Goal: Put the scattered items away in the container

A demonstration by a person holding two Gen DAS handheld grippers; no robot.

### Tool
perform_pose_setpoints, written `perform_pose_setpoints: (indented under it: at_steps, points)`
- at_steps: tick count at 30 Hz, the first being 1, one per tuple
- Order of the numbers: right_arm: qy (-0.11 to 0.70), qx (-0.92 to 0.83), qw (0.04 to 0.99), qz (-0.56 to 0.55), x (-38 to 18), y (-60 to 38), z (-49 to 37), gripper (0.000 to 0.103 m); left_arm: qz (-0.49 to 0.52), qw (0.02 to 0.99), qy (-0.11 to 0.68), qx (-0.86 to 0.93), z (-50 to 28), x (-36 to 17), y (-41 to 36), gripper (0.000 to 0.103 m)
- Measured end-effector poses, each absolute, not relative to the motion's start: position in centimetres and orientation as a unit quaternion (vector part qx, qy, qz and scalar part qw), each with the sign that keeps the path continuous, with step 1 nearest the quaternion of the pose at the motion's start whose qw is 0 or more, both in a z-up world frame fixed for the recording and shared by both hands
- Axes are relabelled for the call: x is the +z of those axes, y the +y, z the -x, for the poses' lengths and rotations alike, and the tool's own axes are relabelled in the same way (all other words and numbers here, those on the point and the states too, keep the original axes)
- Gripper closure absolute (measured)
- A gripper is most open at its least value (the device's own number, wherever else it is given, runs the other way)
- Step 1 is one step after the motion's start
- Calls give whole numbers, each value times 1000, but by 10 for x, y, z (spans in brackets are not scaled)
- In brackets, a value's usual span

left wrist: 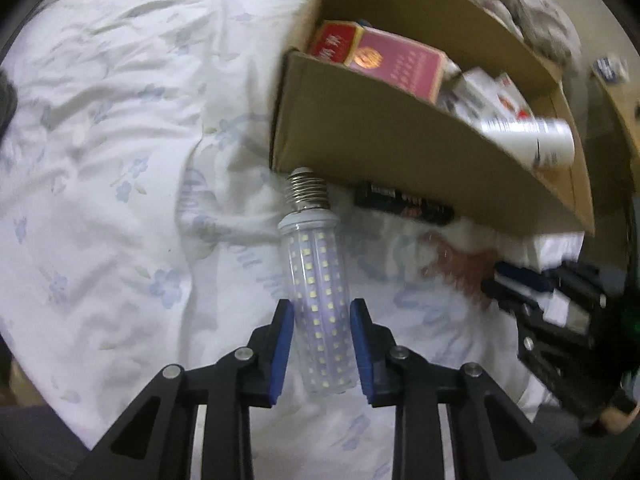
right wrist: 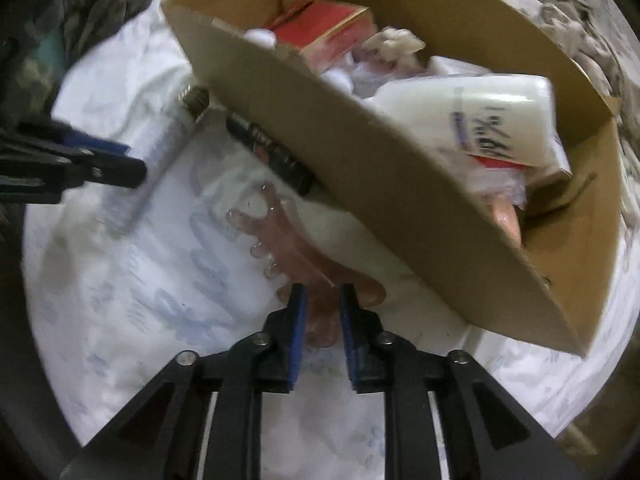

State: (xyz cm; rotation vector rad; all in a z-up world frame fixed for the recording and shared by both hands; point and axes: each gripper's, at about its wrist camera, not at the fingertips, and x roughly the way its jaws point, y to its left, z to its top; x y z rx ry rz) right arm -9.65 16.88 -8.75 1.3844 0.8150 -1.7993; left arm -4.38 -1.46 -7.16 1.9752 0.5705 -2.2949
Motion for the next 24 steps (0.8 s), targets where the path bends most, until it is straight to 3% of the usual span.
perform_pose_setpoints:
  at_steps: [1,2,3,6,10,11,12,15,24]
  points:
    - [323,-701,356,-527,-87,166,96,59,-645,27,171,-744,43,-71,-13,74]
    - [326,-703,354,-523,-87,164,96,28,-651,23,153,-743,43,-72,-10,74]
    - [327,-706,356,-518,-87,163,95,19,-653,21,145,-743,43,-72,-9,73]
    - [345,-700,366,-507,-92,154,92,22,-660,14,128,-740,45,-76,-4,68]
    - [376,-692,358,-501,-109,145,89,25,-671,11,126,-730,43,-92,-1,70]
    - [368,-697,363,-497,-109,144,89,32,-667,14,129,-734,42,-93,-2,70]
    - [355,-702,372,-492,-107,142,88,51,-664,15,131,-736,41,-92,-3,71]
    - [370,-700,394,-467,-100,133,75,70,-654,16,131,-745,36,-84,-7,72]
    - [234,-712,441,-493,-54,152,84,73,-604,28,142,-783,2,-30,-48,72]
